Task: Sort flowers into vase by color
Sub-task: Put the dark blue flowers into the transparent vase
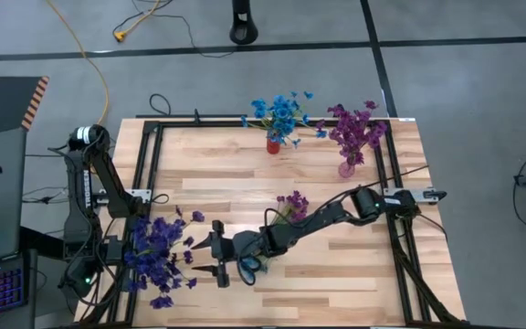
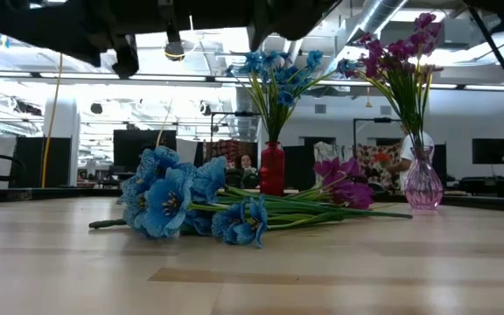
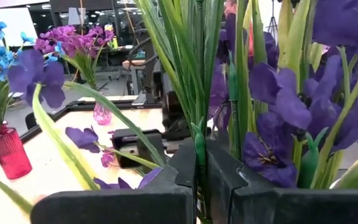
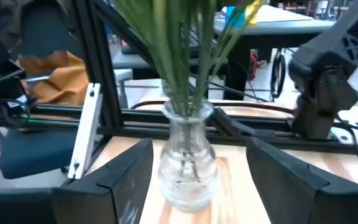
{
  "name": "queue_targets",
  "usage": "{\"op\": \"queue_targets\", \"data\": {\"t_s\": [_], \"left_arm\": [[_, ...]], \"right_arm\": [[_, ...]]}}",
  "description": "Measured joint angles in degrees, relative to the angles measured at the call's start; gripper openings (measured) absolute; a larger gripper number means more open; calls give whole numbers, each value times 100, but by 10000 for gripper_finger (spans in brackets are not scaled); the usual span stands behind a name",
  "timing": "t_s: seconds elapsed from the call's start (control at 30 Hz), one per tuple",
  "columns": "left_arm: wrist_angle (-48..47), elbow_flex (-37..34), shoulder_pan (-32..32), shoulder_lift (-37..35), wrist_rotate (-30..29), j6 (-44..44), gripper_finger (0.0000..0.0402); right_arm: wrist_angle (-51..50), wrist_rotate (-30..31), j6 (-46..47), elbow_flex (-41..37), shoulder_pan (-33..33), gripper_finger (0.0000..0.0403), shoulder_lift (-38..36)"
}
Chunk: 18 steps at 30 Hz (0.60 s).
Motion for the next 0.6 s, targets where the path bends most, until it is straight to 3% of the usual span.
{"op": "queue_targets", "data": {"t_s": [0.4, 0.6], "left_arm": [[-2, 0, 0, 0, -4, -11, 0], [-2, 0, 0, 0, -4, -17, 0]], "right_arm": [[55, -146, 309, 3, -79, 294, 48], [55, -322, 598, 3, -94, 360, 48]]}}
